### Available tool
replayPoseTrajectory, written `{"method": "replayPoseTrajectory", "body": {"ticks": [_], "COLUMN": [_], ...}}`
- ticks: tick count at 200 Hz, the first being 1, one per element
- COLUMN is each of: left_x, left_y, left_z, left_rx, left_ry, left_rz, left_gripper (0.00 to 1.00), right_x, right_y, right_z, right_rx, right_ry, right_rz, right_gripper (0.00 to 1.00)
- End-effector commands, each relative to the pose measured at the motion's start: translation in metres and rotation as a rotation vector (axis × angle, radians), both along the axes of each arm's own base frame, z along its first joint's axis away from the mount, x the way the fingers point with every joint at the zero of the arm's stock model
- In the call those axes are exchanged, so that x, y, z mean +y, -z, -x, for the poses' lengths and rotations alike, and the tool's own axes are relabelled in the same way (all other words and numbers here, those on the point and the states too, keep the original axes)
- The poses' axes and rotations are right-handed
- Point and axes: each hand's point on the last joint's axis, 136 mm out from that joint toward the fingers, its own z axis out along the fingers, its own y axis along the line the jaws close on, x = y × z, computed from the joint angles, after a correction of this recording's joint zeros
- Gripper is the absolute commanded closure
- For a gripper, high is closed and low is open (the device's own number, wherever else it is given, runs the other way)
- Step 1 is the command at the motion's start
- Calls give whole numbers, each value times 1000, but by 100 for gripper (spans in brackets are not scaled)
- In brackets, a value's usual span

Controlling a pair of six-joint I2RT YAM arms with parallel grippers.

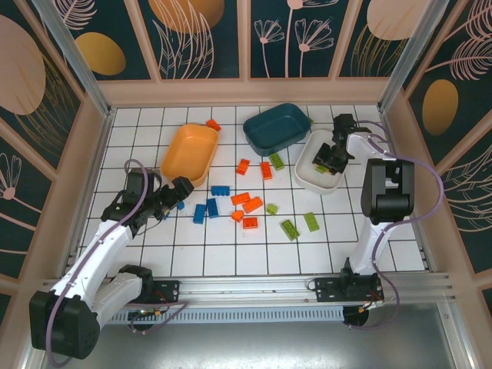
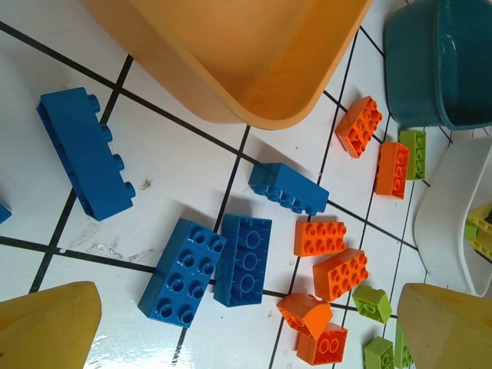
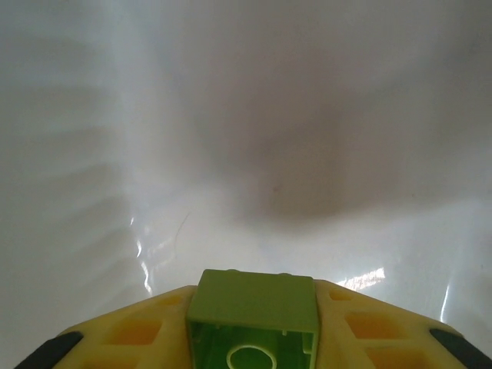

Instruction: Sort the legos into containers by color

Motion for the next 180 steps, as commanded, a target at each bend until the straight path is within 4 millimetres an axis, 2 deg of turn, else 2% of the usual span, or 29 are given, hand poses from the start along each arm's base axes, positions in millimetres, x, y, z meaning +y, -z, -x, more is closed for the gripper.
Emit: {"method": "replayPoseTrajectory", "body": {"ticks": [1,35,56,83,117,150,180], "left_x": [0,0,0,-3,-8,-15,-18], "left_y": [6,8,9,8,-4,-15,-16], "left_z": [8,9,9,3,-9,-19,-22], "left_rx": [25,32,35,25,-11,-55,-65], "left_ry": [10,10,9,11,20,47,51], "left_rz": [-5,-7,-2,8,28,52,62], "left_gripper": [1,2,1,2,1,1,2], "right_x": [-8,-10,-11,-11,-7,5,18], "right_y": [4,8,3,-14,-50,-79,-87], "right_z": [-5,-11,-15,-18,-16,2,29], "right_rx": [10,22,10,-20,-96,-138,-132], "right_ry": [-28,-33,-36,-40,-56,-88,-102], "right_rz": [63,74,81,82,62,47,43], "right_gripper": [61,53,49,46,44,42,42]}}
